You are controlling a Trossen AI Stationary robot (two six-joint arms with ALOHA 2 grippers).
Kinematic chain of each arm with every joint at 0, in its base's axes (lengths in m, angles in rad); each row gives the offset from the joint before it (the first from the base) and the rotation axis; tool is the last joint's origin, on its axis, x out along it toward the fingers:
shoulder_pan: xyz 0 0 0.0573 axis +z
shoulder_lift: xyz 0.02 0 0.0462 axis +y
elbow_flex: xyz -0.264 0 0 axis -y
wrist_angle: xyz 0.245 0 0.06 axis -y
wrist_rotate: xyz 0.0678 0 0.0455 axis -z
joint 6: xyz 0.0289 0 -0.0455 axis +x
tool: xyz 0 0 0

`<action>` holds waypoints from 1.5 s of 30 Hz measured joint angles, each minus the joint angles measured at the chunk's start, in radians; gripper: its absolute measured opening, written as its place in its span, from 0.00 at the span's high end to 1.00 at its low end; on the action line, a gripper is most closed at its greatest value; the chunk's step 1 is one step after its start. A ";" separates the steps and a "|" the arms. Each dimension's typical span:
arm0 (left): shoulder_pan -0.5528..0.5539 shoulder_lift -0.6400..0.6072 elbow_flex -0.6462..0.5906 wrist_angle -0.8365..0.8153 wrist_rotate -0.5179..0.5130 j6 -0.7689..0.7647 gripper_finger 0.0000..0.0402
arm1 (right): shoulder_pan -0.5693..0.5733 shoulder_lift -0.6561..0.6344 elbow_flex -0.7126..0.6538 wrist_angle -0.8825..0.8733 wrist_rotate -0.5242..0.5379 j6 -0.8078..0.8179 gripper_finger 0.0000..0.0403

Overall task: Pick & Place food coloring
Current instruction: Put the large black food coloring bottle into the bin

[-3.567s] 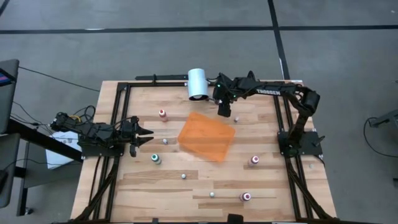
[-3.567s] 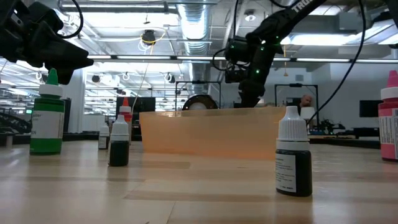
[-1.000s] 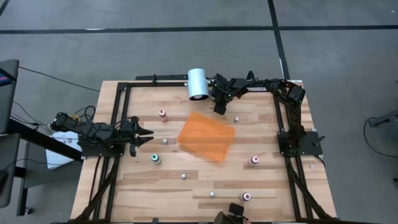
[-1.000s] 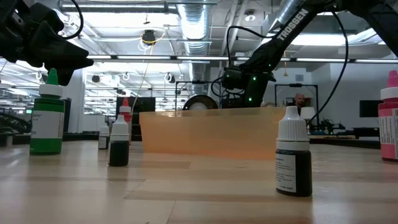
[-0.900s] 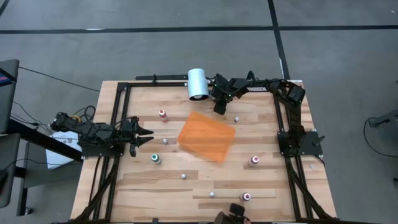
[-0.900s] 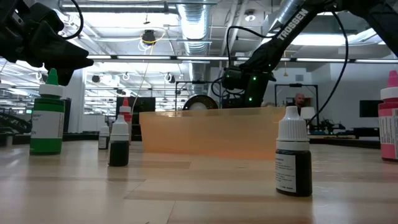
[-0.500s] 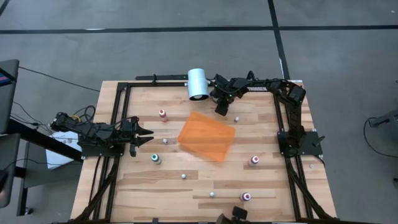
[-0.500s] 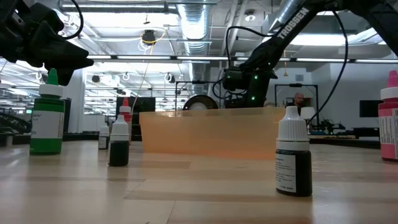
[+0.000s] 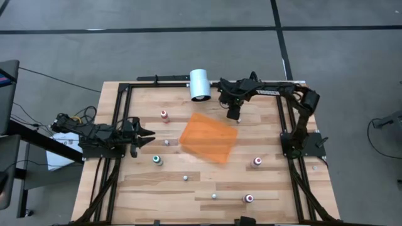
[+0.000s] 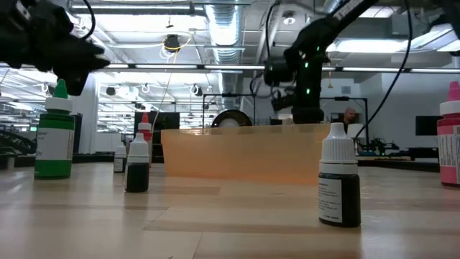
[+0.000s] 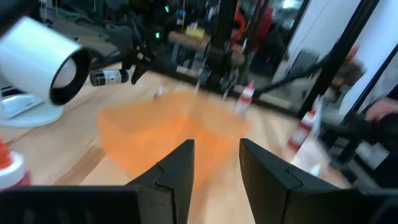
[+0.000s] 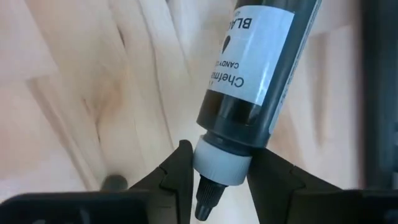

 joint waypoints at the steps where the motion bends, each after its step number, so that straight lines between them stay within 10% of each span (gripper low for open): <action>1: 0.000 0.000 0.000 0.021 0.000 -0.010 0.70 | 0.013 -0.021 0.000 -0.006 0.023 0.000 0.71; 22: 0.000 0.052 0.005 0.311 -0.034 -0.245 0.70 | 0.502 -0.288 0.002 -0.014 0.390 0.001 0.68; 31: 0.000 0.460 0.057 0.685 0.001 -0.240 0.70 | 0.627 -0.288 0.002 0.085 0.519 -0.052 0.69; 38: 0.028 0.826 0.327 0.690 0.056 -0.185 0.70 | 0.665 -0.288 0.002 0.179 0.573 -0.219 0.69; 45: 0.136 1.016 0.604 0.470 0.323 -0.202 0.70 | 0.699 -0.288 0.002 0.211 0.599 -0.359 0.69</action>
